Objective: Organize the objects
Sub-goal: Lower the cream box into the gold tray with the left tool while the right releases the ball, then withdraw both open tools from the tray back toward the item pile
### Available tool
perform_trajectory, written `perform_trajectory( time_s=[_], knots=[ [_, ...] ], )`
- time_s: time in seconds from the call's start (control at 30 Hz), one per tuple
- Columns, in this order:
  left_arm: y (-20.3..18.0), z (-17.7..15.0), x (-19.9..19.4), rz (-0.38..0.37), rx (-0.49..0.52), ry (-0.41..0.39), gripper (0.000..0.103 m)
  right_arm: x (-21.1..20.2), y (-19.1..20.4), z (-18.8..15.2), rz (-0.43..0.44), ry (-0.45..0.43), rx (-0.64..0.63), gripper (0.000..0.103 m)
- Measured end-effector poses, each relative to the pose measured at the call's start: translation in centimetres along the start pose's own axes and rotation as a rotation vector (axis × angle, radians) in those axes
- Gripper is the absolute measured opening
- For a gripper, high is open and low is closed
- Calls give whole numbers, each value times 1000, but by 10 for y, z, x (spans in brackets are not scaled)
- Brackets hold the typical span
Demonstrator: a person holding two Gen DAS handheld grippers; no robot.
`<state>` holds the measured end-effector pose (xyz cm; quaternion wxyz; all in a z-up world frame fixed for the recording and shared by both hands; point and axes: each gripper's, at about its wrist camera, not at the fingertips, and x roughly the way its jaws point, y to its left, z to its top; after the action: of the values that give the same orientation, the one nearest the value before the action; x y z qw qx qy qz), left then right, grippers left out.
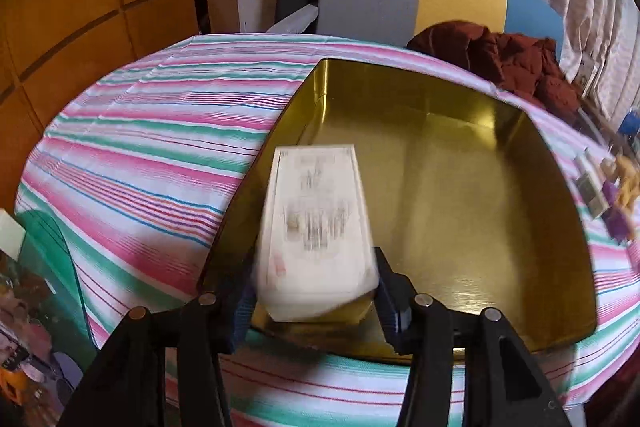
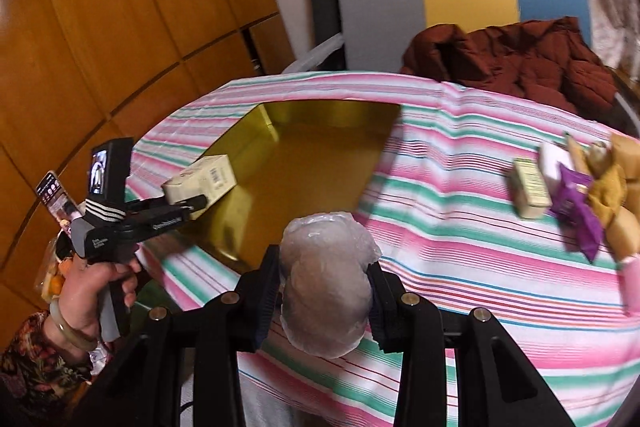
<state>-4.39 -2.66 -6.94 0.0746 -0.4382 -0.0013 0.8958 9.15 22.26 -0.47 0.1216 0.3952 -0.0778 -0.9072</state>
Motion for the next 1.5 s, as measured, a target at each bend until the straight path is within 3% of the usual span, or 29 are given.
perform_trajectory(
  time_s=[0.07, 0.2, 0.3, 0.53, 0.6, 0.73, 1.23, 1.5],
  knots=[
    [7, 0, -6, -43, -51, 0, 53, 10, 9, 4, 6, 9, -12, 40],
    [36, -2, -24, -116, -247, -29, 53, 37, 25, 14, 37, 33, -12, 40],
    [54, -3, -41, -88, -347, -89, 53, 65, 40, 22, 39, 60, -18, 40],
    [69, -3, -70, -61, -424, -198, 54, 124, 75, 35, 49, 124, -26, 42],
    [70, -2, -71, -62, -425, -201, 54, 136, 80, 36, 43, 137, -27, 55],
    [70, -2, -70, -71, -429, -201, 54, 132, 79, 35, 64, 115, 14, 64],
    [30, -8, -87, -129, -336, -252, 54, 81, 66, 28, 9, 13, 4, 67],
    [-16, -11, -91, -230, -206, -235, 54, 37, 26, 18, -108, -72, 13, 67]
  ],
)
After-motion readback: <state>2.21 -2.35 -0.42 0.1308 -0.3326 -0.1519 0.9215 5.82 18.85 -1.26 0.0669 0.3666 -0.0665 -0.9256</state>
